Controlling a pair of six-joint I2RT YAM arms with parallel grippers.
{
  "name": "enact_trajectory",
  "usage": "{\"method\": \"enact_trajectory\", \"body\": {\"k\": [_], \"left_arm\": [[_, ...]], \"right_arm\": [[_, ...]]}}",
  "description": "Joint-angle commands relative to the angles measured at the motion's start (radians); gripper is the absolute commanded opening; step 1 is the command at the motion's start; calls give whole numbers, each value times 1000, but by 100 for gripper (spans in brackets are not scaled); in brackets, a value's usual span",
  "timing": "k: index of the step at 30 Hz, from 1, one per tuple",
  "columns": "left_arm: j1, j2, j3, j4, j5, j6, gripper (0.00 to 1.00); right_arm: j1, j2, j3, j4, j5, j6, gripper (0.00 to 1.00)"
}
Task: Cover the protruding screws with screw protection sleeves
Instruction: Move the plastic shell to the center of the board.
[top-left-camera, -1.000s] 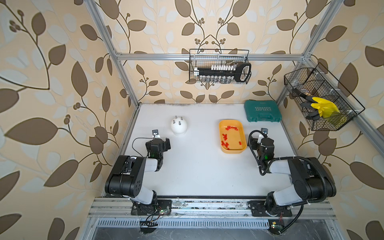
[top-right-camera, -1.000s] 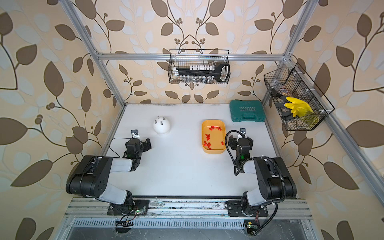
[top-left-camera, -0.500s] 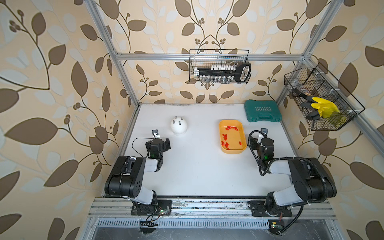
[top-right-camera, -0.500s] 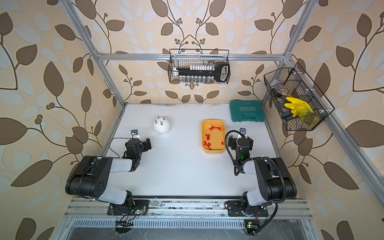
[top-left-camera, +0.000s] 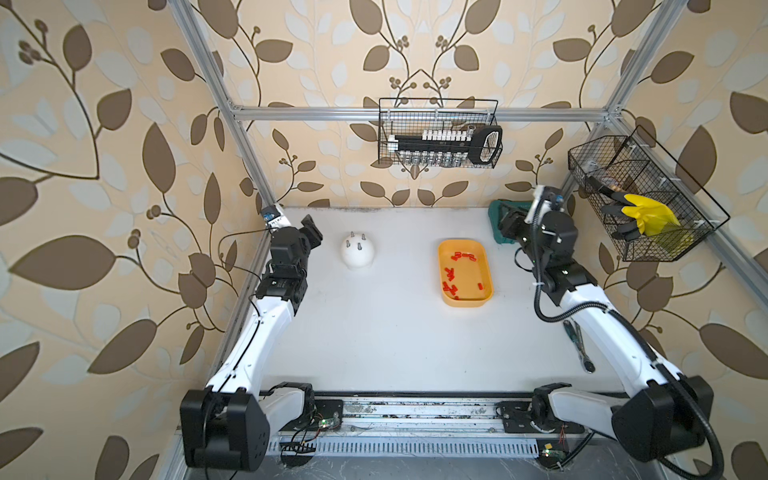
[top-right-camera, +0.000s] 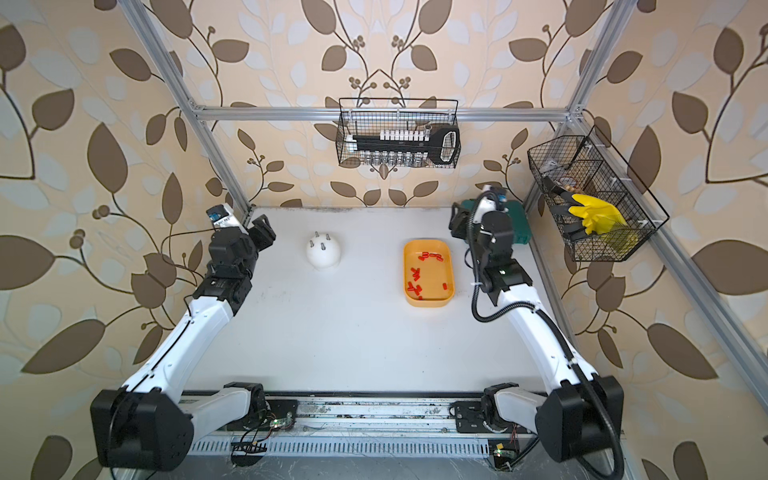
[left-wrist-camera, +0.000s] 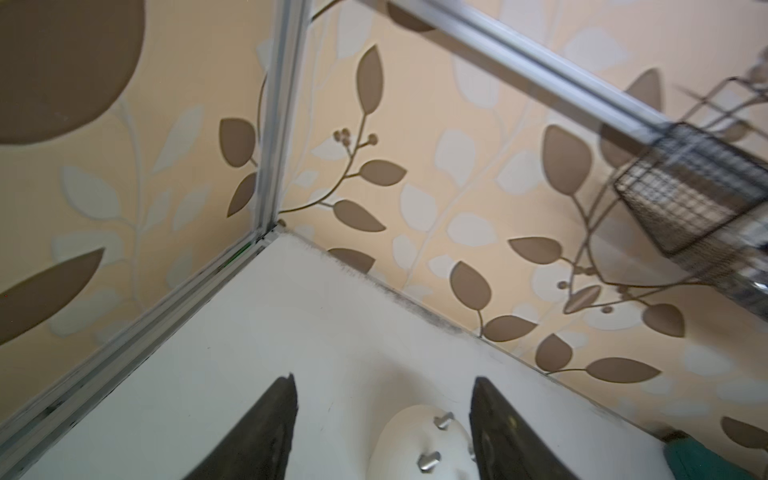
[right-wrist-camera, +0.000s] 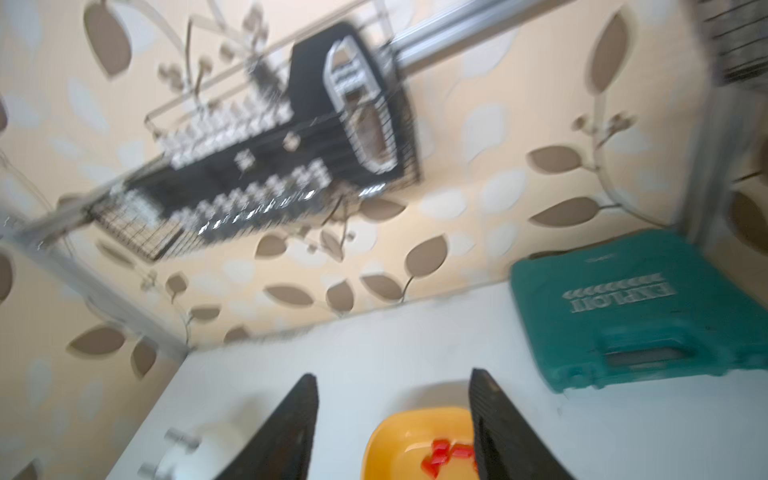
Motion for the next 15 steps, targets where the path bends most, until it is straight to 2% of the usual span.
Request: {"method": "enact_trajectory", "body": {"k": [1,2,4,5,8,11,12,15], "left_arm": [[59,180,152,-176,189,-24,66],[88,252,203,-197,253,-18,66],[128,346,280,-213,363,-16,66],[139,393,315,-227,392,-3,61],[142,504,407,-272,449,66,58],[141,603,458,-271,553,88,49],[139,630,471,-271,582,90,45],[112,696,505,-273,610,113,44]], "right_arm": [[48,180,130,-400,-173,-62,49],[53,224,176,-460,-168,-67,44],[62,283,224,-534,-124,-78,41],[65,309,238,-558,-86,-84,39],[67,388,301,-647,-48,-119,35],[67,485,362,-709,-78,-151,34],[67,519,391,-741,-87,-157,29],[67,607,461,-793,-87,-155,27]]}}
